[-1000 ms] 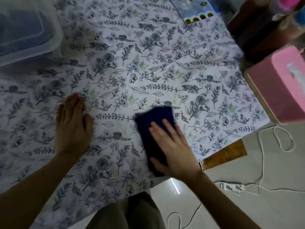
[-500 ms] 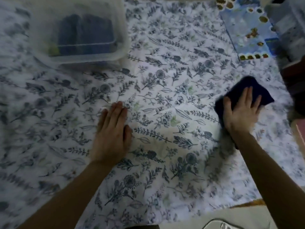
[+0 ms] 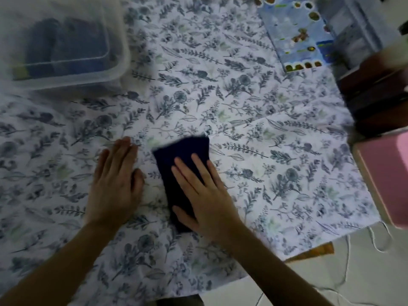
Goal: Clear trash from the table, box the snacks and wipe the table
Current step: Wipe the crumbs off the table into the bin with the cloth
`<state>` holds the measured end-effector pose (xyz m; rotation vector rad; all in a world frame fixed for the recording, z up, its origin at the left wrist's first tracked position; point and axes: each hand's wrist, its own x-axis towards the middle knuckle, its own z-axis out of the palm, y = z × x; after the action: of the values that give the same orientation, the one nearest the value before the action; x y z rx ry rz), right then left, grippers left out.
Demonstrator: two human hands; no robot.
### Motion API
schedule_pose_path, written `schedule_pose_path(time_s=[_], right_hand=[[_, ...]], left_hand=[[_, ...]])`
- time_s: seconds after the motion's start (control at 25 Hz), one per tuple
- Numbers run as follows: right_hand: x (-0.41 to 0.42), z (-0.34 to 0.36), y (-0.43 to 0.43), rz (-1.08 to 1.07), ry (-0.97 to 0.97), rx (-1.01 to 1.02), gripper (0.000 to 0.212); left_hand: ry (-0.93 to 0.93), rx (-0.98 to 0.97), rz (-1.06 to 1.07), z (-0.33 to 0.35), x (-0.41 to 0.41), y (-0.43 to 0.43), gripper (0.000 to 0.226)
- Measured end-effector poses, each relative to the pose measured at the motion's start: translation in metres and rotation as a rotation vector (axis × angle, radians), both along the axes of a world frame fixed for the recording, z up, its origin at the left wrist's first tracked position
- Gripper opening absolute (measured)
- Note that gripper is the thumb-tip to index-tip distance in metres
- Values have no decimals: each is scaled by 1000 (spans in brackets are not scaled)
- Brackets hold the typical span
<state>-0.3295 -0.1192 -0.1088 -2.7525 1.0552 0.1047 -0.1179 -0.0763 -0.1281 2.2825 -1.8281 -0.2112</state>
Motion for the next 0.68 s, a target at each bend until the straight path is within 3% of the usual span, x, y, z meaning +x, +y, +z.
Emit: schedule_pose_path(time_s=[0.28,0.36,0.44,0.52,0.68], right_hand=[[-192,11,-22,-161,103,52,78],[-182,8,-57,-476,24,1,78],[-122,1,-95,-941,-44,-43,81],[-49,0,-128,-1141,-71,30,84],[36,-3,-114,-747,-70,-32,80]], left_hand=[[23,13,-6,3,-1,0,56],[9,20,0,4,-1,0,56],[4,20,0,3,0,1,56],[6,10,6,2,0,1,55],[6,-13,3,0,1,1,54]])
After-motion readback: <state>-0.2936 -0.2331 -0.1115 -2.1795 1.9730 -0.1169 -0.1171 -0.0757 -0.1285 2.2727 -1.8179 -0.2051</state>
